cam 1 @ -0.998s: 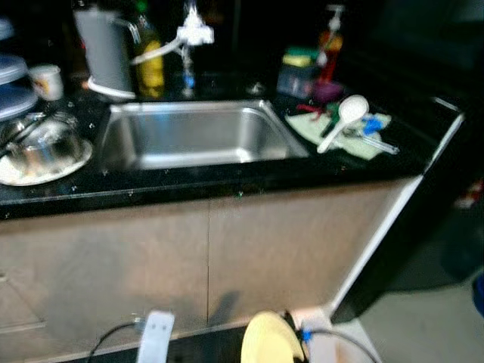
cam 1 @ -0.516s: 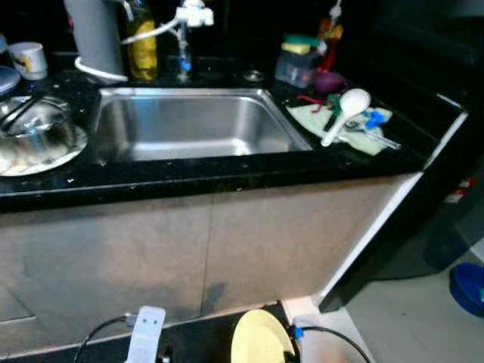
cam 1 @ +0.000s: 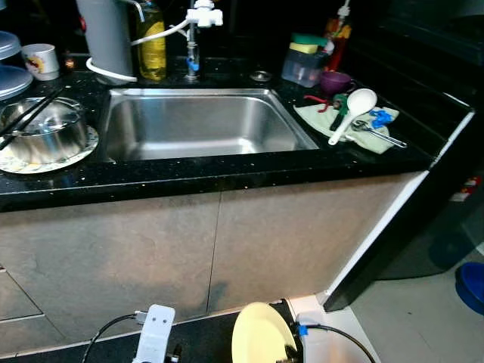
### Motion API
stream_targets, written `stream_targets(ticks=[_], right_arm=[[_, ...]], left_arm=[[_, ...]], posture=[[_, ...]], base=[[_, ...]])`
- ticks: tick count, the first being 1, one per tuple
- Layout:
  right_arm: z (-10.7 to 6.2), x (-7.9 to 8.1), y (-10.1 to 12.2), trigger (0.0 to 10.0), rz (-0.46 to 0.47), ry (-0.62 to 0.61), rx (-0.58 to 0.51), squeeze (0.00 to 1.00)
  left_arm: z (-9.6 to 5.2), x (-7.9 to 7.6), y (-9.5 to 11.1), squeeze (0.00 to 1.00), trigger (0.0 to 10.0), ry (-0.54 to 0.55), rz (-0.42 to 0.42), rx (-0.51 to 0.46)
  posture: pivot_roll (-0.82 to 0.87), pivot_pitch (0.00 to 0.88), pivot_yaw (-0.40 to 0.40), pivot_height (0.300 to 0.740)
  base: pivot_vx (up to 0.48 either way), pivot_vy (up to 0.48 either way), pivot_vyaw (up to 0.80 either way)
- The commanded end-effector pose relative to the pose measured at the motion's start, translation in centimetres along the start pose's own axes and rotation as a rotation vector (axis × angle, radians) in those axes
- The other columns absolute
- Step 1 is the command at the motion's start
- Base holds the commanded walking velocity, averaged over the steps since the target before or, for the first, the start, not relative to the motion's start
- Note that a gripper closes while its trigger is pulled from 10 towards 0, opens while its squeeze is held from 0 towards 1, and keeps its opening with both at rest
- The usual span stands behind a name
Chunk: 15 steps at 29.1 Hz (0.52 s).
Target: Kitchen organization
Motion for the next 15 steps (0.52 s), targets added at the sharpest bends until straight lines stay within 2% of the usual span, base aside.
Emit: stream_targets(ticks=[1, 2, 3, 4, 5, 6, 10, 12, 14, 15], right_arm=[[0.2, -0.4, 1.9, 10.0, 0.037, 0.003, -0.099, 0.00], [0.3, -0.4, 2.8, 10.0, 0.052, 0.019, -0.139, 0.00], [0.3, -0.4, 2.8, 10.0, 0.052, 0.019, -0.139, 0.00], [0.4, 0.0, 4.8, 10.0, 0.053, 0.091, -0.219, 0.00], [0.4, 0.0, 4.8, 10.0, 0.053, 0.091, -0.219, 0.00], [0.4, 0.2, 5.6, 10.0, 0.045, 0.126, -0.245, 0.00], [0.0, 0.6, 8.1, 10.0, -0.092, 0.244, -0.317, 0.00], [-0.2, -0.1, 9.5, 10.0, -0.200, 0.260, -0.332, 0.00], [-0.7, -0.8, 11.5, 10.0, -0.203, 0.312, -0.373, 0.00], [-0.7, -0.8, 11.5, 10.0, -0.203, 0.312, -0.373, 0.00]], left_arm=[[-0.2, -0.2, 0.7, 0.00, 10.0, -0.009, -0.007, -0.056], [-0.3, -0.1, 1.4, 0.00, 10.0, -0.009, -0.008, -0.093], [-0.3, -0.1, 1.4, 0.00, 10.0, -0.009, -0.008, -0.093], [-0.3, -0.2, 3.4, 0.00, 10.0, -0.022, 0.022, -0.185], [-0.3, -0.2, 3.4, 0.00, 10.0, -0.022, 0.022, -0.185], [-0.4, -0.3, 4.3, 0.00, 10.0, -0.028, 0.036, -0.220], [-1.2, -0.5, 8.4, 0.00, 10.0, -0.040, 0.133, -0.407], [-1.9, 0.1, 11.2, 0.00, 10.0, -0.012, 0.113, -0.526], [-2.5, 0.5, 13.8, 0.00, 10.0, -0.012, 0.098, -0.614], [-2.5, 0.5, 13.8, 0.00, 10.0, -0.012, 0.098, -0.614]], posture=[[-0.05, 0.111, -0.096, 0.740], [-0.05, 0.111, -0.096, 0.740], [-0.05, 0.111, -0.096, 0.740], [-0.05, 0.111, -0.096, 0.740], [-0.05, 0.111, -0.096, 0.740], [-0.05, 0.111, -0.096, 0.740], [-0.05, 0.114, -0.094, 0.740], [-0.04, 0.112, -0.094, 0.740], [-0.04, 0.115, -0.096, 0.740], [-0.04, 0.115, -0.096, 0.740]], base=[[0.000, 0.000, 0.00], [0.000, 0.000, 0.00], [0.000, 0.000, 0.00], [0.000, 0.000, 0.00], [0.000, 0.000, 0.00], [0.000, 0.000, 0.00], [0.000, 0.000, 0.00], [0.000, 0.000, 0.00], [0.000, 0.000, 0.00], [0.000, 0.000, 0.00]])
Point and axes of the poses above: a point about 5 cm out from each wrist's last joint towards the gripper, its own z axis pointing out of the wrist towards the gripper, its own y axis along the axis of the wrist's last joint, x = y × z, the point moved 2 cm from there along z, pointing out of the wrist towards the gripper, and after that the axes turned 2 degrees about -z, right-handed, at the moved point
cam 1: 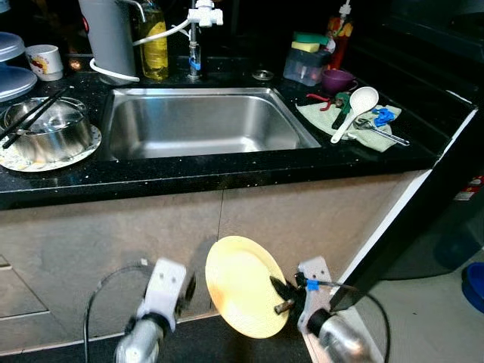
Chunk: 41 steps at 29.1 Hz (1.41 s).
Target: Kitchen organization
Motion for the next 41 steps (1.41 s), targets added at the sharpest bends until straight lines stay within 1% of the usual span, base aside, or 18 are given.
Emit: stream_targets(ticks=[1, 2, 5, 9, 11, 15, 19, 20, 21, 22, 24, 25, 27, 29, 34, 38, 39, 41], right_arm=[[-0.1, -0.2, 1.5, 10.0, 0.033, 0.062, -0.043, 0.00], [-0.1, -0.2, 1.5, 10.0, 0.033, 0.062, -0.043, 0.00], [-1.0, -1.3, 4.9, 10.0, 0.100, 0.191, -0.116, 0.00], [-1.9, -1.3, 8.8, 10.0, 0.257, 0.338, -0.260, 0.00], [-2.0, -1.2, 9.2, 10.0, 0.265, 0.357, -0.273, 0.00], [-3.1, -0.8, 12.5, 10.0, 0.311, 0.510, -0.352, 0.00], [-3.4, -1.0, 14.2, 10.0, 0.333, 0.535, -0.408, 0.00], [-2.4, -2.3, 16.3, 10.0, 0.307, 0.403, -0.493, 0.00], [-0.3, -4.2, 17.4, 10.0, 0.303, 0.156, -0.476, 0.00], [-0.3, -4.2, 17.4, 10.0, 0.303, 0.156, -0.476, 0.00], [0.7, -5.3, 18.2, 10.0, 0.312, 0.017, -0.483, 0.00], [0.7, -5.3, 18.2, 10.0, 0.312, 0.017, -0.483, 0.00], [1.3, -6.2, 20.6, 10.0, 0.353, -0.118, -0.589, 0.00], [1.6, -6.1, 22.2, 10.0, 0.369, -0.144, -0.649, 0.00], [2.1, -5.4, 24.0, 10.0, 0.330, -0.175, -0.674, 0.00], [2.4, -5.1, 25.1, 10.0, 0.282, -0.236, -0.689, 0.00], [2.6, -4.3, 26.3, 10.0, 0.200, -0.261, -0.724, 0.00], [2.6, -4.0, 26.7, 10.0, 0.169, -0.266, -0.730, 0.00]], left_arm=[[0.2, 0.2, 0.9, 0.00, 10.0, -0.017, -0.020, -0.020], [0.2, 0.2, 0.9, 0.00, 10.0, -0.017, -0.020, -0.020], [1.2, 1.0, 3.5, 0.00, 10.0, -0.084, -0.095, -0.068], [1.7, 2.5, 5.5, 0.00, 10.0, -0.097, -0.146, -0.106], [1.8, 2.7, 5.9, 0.00, 10.0, -0.096, -0.156, -0.113], [3.0, 3.9, 9.7, 0.00, 10.0, -0.135, -0.237, -0.205], [3.5, 4.6, 10.7, 0.00, 10.0, -0.158, -0.256, -0.214], [4.1, 5.5, 11.9, 0.00, 10.0, -0.125, -0.282, -0.236], [5.1, 6.6, 12.7, 0.00, 10.0, -0.053, -0.271, -0.257], [5.1, 6.6, 12.7, 0.00, 10.0, -0.053, -0.271, -0.257], [5.8, 7.4, 12.6, 0.00, 10.0, -0.006, -0.284, -0.227], [5.8, 7.4, 12.6, 0.00, 10.0, -0.006, -0.284, -0.227], [7.1, 8.8, 12.7, 0.00, 10.0, 0.062, -0.292, -0.175], [8.0, 9.8, 13.3, 0.00, 10.0, 0.120, -0.228, -0.170], [9.1, 10.6, 14.7, 0.00, 10.0, 0.158, -0.174, -0.165], [10.0, 10.2, 15.4, 0.00, 10.0, 0.147, -0.121, -0.152], [10.5, 9.0, 15.4, 0.00, 10.0, 0.096, -0.102, -0.138], [10.7, 8.7, 15.5, 0.00, 10.0, 0.083, -0.098, -0.132]], posture=[[-0.04, 0.115, -0.096, 0.740], [-0.04, 0.115, -0.096, 0.740], [-0.04, 0.113, -0.097, 0.740], [-0.04, 0.113, -0.097, 0.740], [-0.04, 0.113, -0.097, 0.740], [-0.03, 0.106, -0.099, 0.740], [-0.03, 0.109, -0.099, 0.740], [-0.03, 0.110, -0.097, 0.740], [-0.03, 0.106, -0.094, 0.740], [-0.03, 0.106, -0.094, 0.740], [-0.03, 0.103, -0.092, 0.740], [-0.03, 0.103, -0.092, 0.740], [-0.03, 0.097, -0.081, 0.740], [-0.02, 0.092, -0.071, 0.740], [-0.02, 0.088, -0.066, 0.740], [-0.02, 0.088, -0.066, 0.740], [-0.02, 0.088, -0.061, 0.740], [-0.02, 0.088, -0.061, 0.740]], base=[[0.000, 0.000, 0.00], [0.000, 0.000, 0.00], [0.000, 0.000, 0.00], [0.000, 0.000, 0.00], [0.000, 0.000, 0.00], [0.000, 0.000, 0.00], [0.000, 0.000, 0.00], [0.000, 0.000, 0.00], [0.000, 0.000, 0.00], [0.000, 0.000, 0.00], [0.000, 0.000, 0.00], [0.000, 0.000, 0.00], [0.000, 0.000, 0.00], [0.000, 0.000, 0.00], [0.000, 0.000, 0.00], [0.000, 0.000, 0.00], [0.000, 0.000, 0.00], [0.000, 0.000, 0.00]])
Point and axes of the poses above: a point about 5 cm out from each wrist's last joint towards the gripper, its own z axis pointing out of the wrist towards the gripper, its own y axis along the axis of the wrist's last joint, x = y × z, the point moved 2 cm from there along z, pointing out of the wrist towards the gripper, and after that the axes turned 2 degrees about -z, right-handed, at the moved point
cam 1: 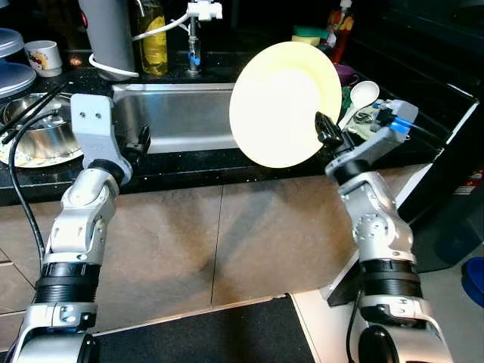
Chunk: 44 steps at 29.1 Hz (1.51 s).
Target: Kitchen organization
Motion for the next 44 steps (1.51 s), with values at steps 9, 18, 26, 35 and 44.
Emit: stream_targets(ticks=[9, 18, 26, 35, 44], right_arm=[[0.2, 2.4, 0.4, 10.0, -0.229, 0.055, -0.088, 0.00], [-0.2, 3.0, -0.2, 10.0, -0.274, 0.087, -0.094, 0.00], [-0.3, 3.4, -0.3, 10.0, -0.285, 0.095, -0.103, 0.00], [-0.3, 3.7, -0.3, 10.0, -0.296, 0.105, -0.112, 0.00], [-0.3, 3.7, -0.3, 10.0, -0.294, 0.107, -0.114, 0.00]], left_arm=[[1.0, -2.0, 0.2, 0.00, 10.0, -0.076, 0.095, -0.006], [0.9, -2.9, 0.6, 0.00, 10.0, -0.130, 0.093, -0.030], [0.9, -3.2, 0.7, 0.00, 10.0, -0.145, 0.098, -0.043], [0.8, -3.1, 0.9, 0.00, 10.0, -0.145, 0.099, -0.051], [0.8, -3.2, 1.1, 0.00, 10.0, -0.149, 0.102, -0.056]], posture=[[-0.02, 0.087, -0.055, 0.740], [-0.02, 0.085, -0.056, 0.740], [-0.01, 0.086, -0.056, 0.740], [-0.01, 0.085, -0.056, 0.740], [-0.01, 0.086, -0.057, 0.740]], base=[[0.000, 0.000, 0.00], [0.127, 0.000, 0.00], [0.390, 0.000, 0.00], [0.403, 0.000, 0.00], [0.401, 0.000, 0.00]])
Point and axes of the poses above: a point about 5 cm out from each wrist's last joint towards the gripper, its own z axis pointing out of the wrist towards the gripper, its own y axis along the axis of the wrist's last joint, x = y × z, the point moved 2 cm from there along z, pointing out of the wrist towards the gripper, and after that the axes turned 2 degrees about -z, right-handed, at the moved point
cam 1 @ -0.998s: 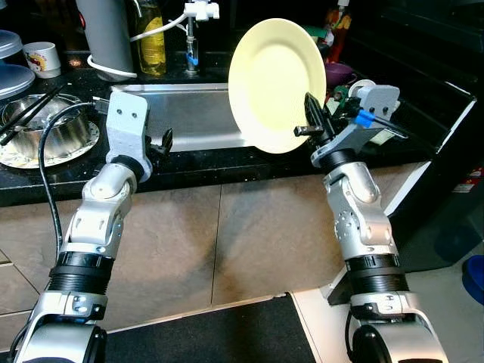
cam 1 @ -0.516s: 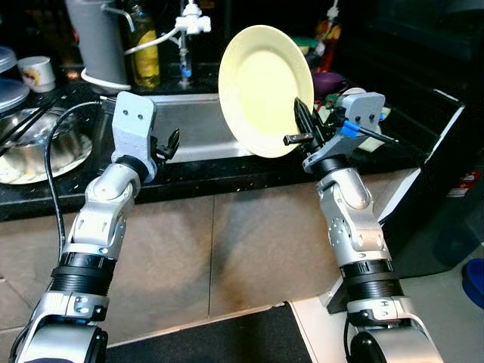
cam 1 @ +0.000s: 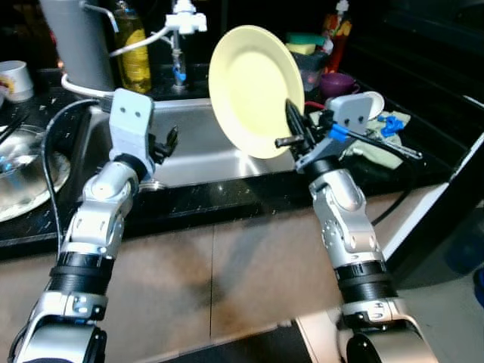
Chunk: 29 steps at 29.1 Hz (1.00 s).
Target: Kitchen organization
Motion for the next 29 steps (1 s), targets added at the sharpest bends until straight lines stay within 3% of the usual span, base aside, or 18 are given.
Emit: stream_targets(ticks=[1, 11, 15, 24, 27, 29], right_arm=[[0.3, 0.6, 0.7, 10.0, 0.001, 0.015, -0.032, 0.00], [0.4, 0.7, 0.6, 10.0, -0.011, 0.026, -0.031, 0.00], [0.3, 0.6, 0.5, 10.0, -0.008, 0.024, -0.022, 0.00], [0.2, 0.7, -0.2, 10.0, -0.025, 0.054, 0.017, 0.00], [0.4, 0.8, -0.7, 10.0, -0.053, 0.073, 0.043, 0.00], [0.8, 0.9, -1.3, 10.0, -0.118, 0.101, 0.071, 0.00]], left_arm=[[-0.3, 0.5, -0.3, 0.00, 10.0, 0.011, 0.016, 0.013], [-0.4, 0.5, -0.1, 0.00, 10.0, 0.012, 0.022, 0.012], [-0.5, 0.3, -0.1, 0.00, 10.0, 0.004, 0.016, 0.012], [-0.9, 0.1, -0.5, 0.00, 10.0, -0.032, 0.104, 0.055], [-0.9, 0.1, -0.7, 0.00, 10.0, -0.056, 0.136, 0.082], [-1.1, -0.2, -0.9, 0.00, 10.0, -0.138, 0.209, 0.110]], posture=[[-0.01, 0.086, -0.057, 0.740], [-0.02, 0.086, -0.064, 0.740], [-0.02, 0.087, -0.063, 0.740], [-0.02, 0.090, -0.066, 0.740], [-0.02, 0.096, -0.063, 0.740], [-0.02, 0.105, -0.060, 0.740]], base=[[0.394, 0.000, 0.00], [0.374, 0.000, 0.00], [0.000, 0.000, 0.00], [0.000, 0.000, 0.00], [0.000, 0.000, 0.00], [0.000, 0.000, 0.00]])
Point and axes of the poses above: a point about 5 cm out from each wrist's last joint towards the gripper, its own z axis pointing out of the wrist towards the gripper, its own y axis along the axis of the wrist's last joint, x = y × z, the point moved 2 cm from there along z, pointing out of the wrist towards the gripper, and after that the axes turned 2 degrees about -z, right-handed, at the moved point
